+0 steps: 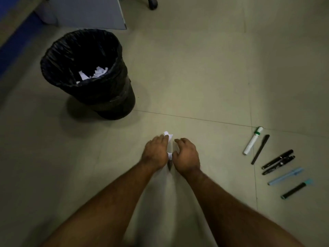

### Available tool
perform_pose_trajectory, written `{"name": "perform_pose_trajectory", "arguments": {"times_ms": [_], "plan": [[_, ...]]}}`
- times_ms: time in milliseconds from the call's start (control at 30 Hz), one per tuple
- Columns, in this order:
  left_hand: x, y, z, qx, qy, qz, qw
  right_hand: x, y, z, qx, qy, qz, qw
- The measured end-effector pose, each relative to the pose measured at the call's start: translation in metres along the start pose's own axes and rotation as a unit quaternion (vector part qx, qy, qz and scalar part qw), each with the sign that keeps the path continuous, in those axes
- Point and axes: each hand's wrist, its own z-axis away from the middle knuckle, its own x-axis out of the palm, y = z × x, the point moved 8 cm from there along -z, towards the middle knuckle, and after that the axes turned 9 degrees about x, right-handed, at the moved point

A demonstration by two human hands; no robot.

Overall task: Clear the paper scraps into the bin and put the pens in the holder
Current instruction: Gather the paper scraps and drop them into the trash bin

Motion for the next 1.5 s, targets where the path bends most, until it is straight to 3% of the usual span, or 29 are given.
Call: {"name": "perform_pose_trajectory", "arguments": {"times_ms": [100, 200, 267, 433, 567, 667, 767, 867, 1033, 1133, 1333, 1500], "plan": [[-0.015, -0.005, 0.016, -0.046, 0.103, -0.028, 0.993, -0.015, 0.016, 0.008, 0.054, 0.044, -0.012, 0.998], [-0.011, -0.016, 0.035, -0.214, 0.075, -0.030, 0.973, -0.016, 0.039, 0.025, 0.138, 0.030, 0.035, 0.989], [0.001, -0.010, 0.041, -0.263, 0.059, 0.019, 0.963, -0.008, 0.042, 0.031, 0.159, -0.014, 0.032, 0.987], [0.011, 0.012, 0.024, -0.214, 0.074, 0.118, 0.967, 0.003, 0.020, 0.021, 0.109, -0.069, -0.055, 0.990], [-0.015, -0.003, 0.007, -0.163, 0.087, 0.027, 0.982, -0.003, 0.017, 0.002, 0.064, -0.069, -0.040, 0.995], [-0.023, -0.002, -0.015, -0.059, 0.015, -0.063, 0.996, -0.005, 0.008, -0.013, 0.011, -0.078, 0.028, 0.996], [-0.007, 0.010, -0.031, 0.033, -0.111, -0.153, 0.981, -0.001, 0.000, -0.021, -0.024, -0.097, 0.064, 0.993], [0.010, 0.020, -0.024, 0.073, -0.142, -0.203, 0.966, 0.002, -0.002, -0.013, -0.039, -0.096, 0.081, 0.991], [0.022, 0.014, -0.003, 0.072, -0.122, -0.219, 0.965, 0.006, 0.003, 0.001, -0.032, -0.087, 0.084, 0.992], [0.016, 0.014, 0.001, 0.065, -0.070, -0.196, 0.976, 0.007, 0.004, 0.003, -0.018, -0.085, 0.070, 0.994], [0.014, 0.003, 0.015, -0.021, 0.024, -0.084, 0.996, 0.008, 0.018, 0.004, 0.082, -0.081, -0.021, 0.993], [0.015, -0.011, 0.024, -0.143, 0.073, 0.016, 0.987, 0.003, 0.028, 0.009, 0.145, -0.055, -0.095, 0.983]]}}
